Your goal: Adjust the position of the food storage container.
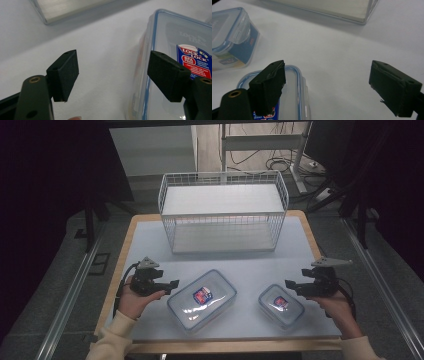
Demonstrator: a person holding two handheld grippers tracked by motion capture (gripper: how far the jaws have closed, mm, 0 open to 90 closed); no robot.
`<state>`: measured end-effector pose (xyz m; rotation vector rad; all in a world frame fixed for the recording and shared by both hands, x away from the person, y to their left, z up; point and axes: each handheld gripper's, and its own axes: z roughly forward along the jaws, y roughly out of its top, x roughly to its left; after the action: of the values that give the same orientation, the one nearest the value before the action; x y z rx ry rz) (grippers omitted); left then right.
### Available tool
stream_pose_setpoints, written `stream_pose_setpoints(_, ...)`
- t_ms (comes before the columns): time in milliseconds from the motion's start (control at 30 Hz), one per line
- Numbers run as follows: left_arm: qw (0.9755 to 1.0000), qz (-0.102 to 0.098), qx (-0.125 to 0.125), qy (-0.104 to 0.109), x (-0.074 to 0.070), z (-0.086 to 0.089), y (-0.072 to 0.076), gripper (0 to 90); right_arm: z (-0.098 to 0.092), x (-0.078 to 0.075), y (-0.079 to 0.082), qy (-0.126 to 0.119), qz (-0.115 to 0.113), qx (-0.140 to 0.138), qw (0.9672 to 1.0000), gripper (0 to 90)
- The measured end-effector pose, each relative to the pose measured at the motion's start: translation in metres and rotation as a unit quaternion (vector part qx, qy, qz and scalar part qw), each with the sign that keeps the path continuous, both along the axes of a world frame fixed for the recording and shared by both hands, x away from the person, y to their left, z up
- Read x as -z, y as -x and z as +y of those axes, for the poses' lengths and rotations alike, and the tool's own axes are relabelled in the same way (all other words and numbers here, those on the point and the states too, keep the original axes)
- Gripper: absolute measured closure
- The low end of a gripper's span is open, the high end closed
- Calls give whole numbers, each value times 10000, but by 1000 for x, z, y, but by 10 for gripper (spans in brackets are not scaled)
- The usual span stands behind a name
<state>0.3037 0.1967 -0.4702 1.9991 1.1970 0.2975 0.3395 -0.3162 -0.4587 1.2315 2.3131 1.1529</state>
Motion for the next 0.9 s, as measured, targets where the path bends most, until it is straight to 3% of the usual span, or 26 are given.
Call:
stream_pose_setpoints(133, 10000, 55, 36, -28, -2, -2, 2, 256, 1, 0, 2, 37, 65, -37, 10000, 144)
stream_pose_setpoints(300, 9998, 38, 186, 28, -7, -5, 7, 312, 1, -3, 6, -115, 64, -129, 9998, 143)
stream_pose_setpoints(400, 9988, 92, 460, 114, -11, -12, 13, 488, 0, -4, 6, -166, 4, -126, 9998, 144)
stream_pose_setpoints(433, 9982, 141, 573, 130, -12, -15, 16, 588, -1, -5, 6, -184, 7, -108, 9998, 144)
stream_pose_setpoints(467, 9973, 146, 697, 164, -13, -20, 21, 760, -1, -5, 6, -187, -2, -102, 9998, 144)
stream_pose_setpoints(533, 9940, 193, 1049, 243, -15, -34, 31, 883, -1, -4, 6, -182, -2, -100, 9998, 146)
stream_pose_setpoints(567, 9932, 184, 1130, 228, -16, -38, 35, 897, -1, -4, 6, -175, -14, -112, 9998, 145)
stream_pose_setpoints(767, 9844, 191, 1747, 100, -19, -71, 60, 900, 2, -1, 6, -86, 0, -145, 9999, 146)
stream_pose_setpoints(833, 9810, 244, 1921, 136, -17, -80, 70, 900, 3, 0, 6, -66, 12, -149, 9999, 147)
stream_pose_setpoints(900, 9767, 302, 2125, 39, -15, -90, 79, 900, 4, 0, 7, -64, 24, -168, 9998, 147)
